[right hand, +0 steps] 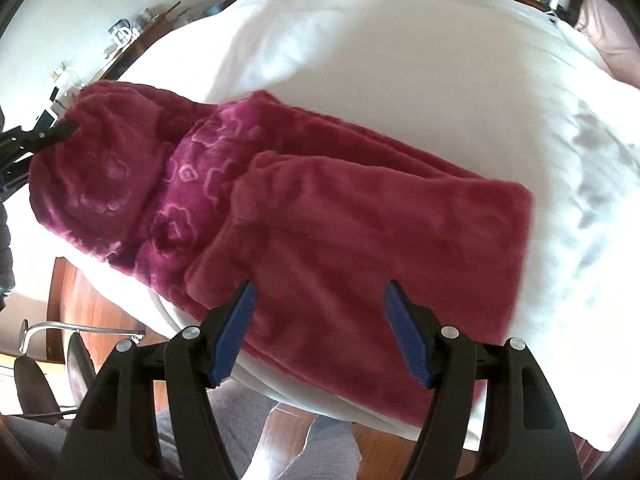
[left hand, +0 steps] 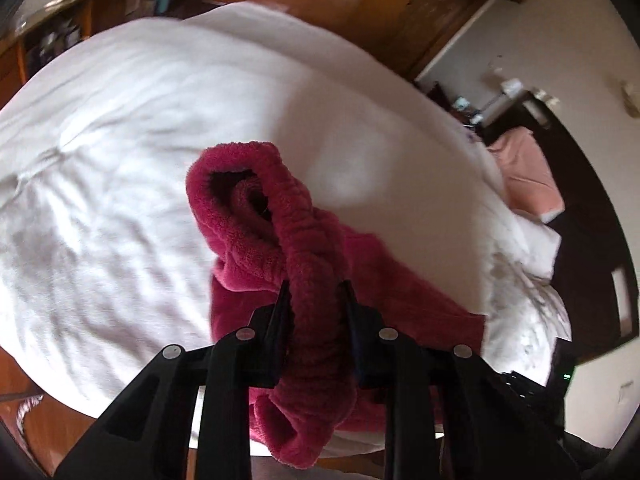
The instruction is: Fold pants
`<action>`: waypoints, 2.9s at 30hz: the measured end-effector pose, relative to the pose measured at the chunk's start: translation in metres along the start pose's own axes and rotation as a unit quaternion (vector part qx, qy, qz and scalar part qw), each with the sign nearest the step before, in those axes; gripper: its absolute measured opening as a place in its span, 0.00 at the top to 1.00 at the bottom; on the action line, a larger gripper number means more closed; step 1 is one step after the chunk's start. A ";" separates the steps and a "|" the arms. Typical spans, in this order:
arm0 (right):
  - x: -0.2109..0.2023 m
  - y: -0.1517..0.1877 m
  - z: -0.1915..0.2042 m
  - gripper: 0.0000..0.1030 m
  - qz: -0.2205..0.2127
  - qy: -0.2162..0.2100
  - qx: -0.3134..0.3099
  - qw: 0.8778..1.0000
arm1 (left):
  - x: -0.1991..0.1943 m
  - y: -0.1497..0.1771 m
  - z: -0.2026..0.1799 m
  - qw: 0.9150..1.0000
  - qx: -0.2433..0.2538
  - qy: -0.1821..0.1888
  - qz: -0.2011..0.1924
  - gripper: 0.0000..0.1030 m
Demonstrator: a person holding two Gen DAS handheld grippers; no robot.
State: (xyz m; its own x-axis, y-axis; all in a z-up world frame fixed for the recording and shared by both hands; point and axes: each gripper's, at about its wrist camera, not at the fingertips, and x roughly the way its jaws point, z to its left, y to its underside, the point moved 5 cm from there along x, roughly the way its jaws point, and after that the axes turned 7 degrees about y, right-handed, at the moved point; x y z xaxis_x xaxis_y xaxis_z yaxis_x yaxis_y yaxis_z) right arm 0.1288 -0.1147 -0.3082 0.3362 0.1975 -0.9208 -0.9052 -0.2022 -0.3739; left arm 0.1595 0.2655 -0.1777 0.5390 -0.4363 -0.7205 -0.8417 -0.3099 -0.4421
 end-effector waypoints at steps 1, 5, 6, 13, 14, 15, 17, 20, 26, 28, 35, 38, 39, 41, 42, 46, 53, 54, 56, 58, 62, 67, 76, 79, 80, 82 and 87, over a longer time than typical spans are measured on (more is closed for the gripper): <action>-0.003 0.004 -0.007 0.33 -0.002 0.000 0.003 1.000 | 0.004 0.004 -0.018 1.000 0.006 0.007 -0.001 0.77; -0.016 0.019 -0.035 0.33 -0.010 0.000 0.021 1.000 | 0.016 0.015 -0.077 0.997 0.056 0.044 -0.009 0.78; -0.018 0.024 -0.045 0.33 -0.012 0.000 0.028 1.000 | 0.018 0.020 -0.092 0.996 0.068 0.053 -0.005 0.79; -0.027 0.053 -0.091 0.33 -0.018 0.005 0.079 0.997 | 0.048 0.059 -0.212 0.976 0.164 0.140 0.043 0.92; -0.027 0.057 -0.097 0.33 -0.018 0.006 0.089 0.996 | 0.055 0.066 -0.233 0.969 0.186 0.155 0.051 0.92; -0.030 0.062 -0.105 0.33 -0.017 0.006 0.102 0.995 | 0.062 0.072 -0.247 0.964 0.200 0.165 0.060 0.92; -0.035 0.067 -0.114 0.33 -0.020 0.008 0.117 0.993 | 0.079 0.086 -0.273 0.955 0.227 0.174 0.078 0.92; -0.043 0.074 -0.125 0.33 -0.029 0.006 0.131 0.991 | 0.100 0.098 -0.283 0.951 0.234 0.173 0.103 0.92; -0.044 0.077 -0.126 0.33 -0.033 -0.029 0.146 0.988 | 0.107 0.091 -0.238 0.967 0.195 0.120 0.111 0.91; -0.038 0.071 -0.114 0.33 -0.031 -0.041 0.139 0.989 | 0.104 0.086 -0.219 0.973 0.180 0.099 0.106 0.91; -0.024 0.039 -0.070 0.33 -0.023 -0.089 0.112 0.989 | 0.082 0.072 -0.156 0.986 0.136 0.040 0.086 0.74; -0.014 0.026 -0.055 0.31 -0.012 -0.110 0.117 0.987 | 0.076 0.075 -0.138 0.987 0.131 0.031 0.084 0.59; -0.009 0.020 -0.050 0.26 -0.007 -0.117 0.123 0.986 | 0.074 0.076 -0.133 0.988 0.129 0.028 0.085 0.55; 0.000 0.011 -0.044 0.23 -0.002 -0.127 0.133 0.983 | 0.071 0.076 -0.121 0.988 0.131 0.016 0.083 0.45; 0.005 0.007 -0.041 0.23 0.001 -0.127 0.138 0.982 | 0.071 0.076 -0.116 0.988 0.134 0.008 0.081 0.38; 0.031 -0.008 -0.033 0.22 0.023 -0.123 0.159 0.979 | 0.070 0.071 -0.095 0.986 0.143 -0.020 0.079 0.27; 0.064 -0.019 -0.013 0.50 0.053 -0.098 0.162 0.980 | 0.078 0.064 -0.057 0.984 0.144 -0.052 0.094 0.23; 0.067 -0.017 -0.010 0.61 0.064 -0.088 0.152 0.982 | 0.080 0.063 -0.049 0.984 0.139 -0.056 0.098 0.23; 0.065 -0.018 -0.007 0.69 0.063 -0.083 0.140 0.985 | 0.084 0.061 -0.039 0.984 0.131 -0.066 0.102 0.23; 0.056 -0.021 -0.004 0.74 0.057 -0.085 0.128 0.986 | 0.087 0.059 -0.030 0.984 0.126 -0.072 0.106 0.23; 0.019 -0.030 -0.004 0.79 0.023 -0.113 0.121 0.986 | 0.093 0.053 -0.022 0.982 0.126 -0.086 0.108 0.23; -0.042 -0.037 -0.018 0.80 -0.031 -0.132 0.110 0.985 | 0.096 0.047 -0.031 0.983 0.126 -0.085 0.100 0.23; -0.048 0.035 -0.101 0.80 -0.019 -0.084 0.197 0.977 | 0.122 0.078 -0.086 0.979 0.160 -0.052 0.117 0.23; -0.019 0.066 -0.119 0.80 0.012 -0.072 0.216 0.974 | 0.137 0.097 -0.102 0.975 0.170 -0.045 0.135 0.23; -0.010 0.074 -0.121 0.80 0.019 -0.071 0.220 0.973 | 0.143 0.105 -0.107 0.973 0.175 -0.045 0.143 0.23; 0.006 0.085 -0.123 0.79 0.026 -0.071 0.225 0.972 | 0.154 0.121 -0.113 0.968 0.186 -0.045 0.161 0.23; 0.024 0.080 -0.120 0.74 0.029 -0.065 0.219 0.973 | 0.173 0.145 -0.109 0.956 0.212 -0.077 0.187 0.23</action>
State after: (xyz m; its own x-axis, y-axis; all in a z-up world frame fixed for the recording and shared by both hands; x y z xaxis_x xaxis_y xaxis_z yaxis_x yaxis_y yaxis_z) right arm 0.0952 -0.2414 -0.3732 0.2716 0.3238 -0.9063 -0.9552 0.2057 -0.2128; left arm 0.1344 0.0527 -0.3077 0.2149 -0.3108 -0.9259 -0.9288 0.2279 -0.2921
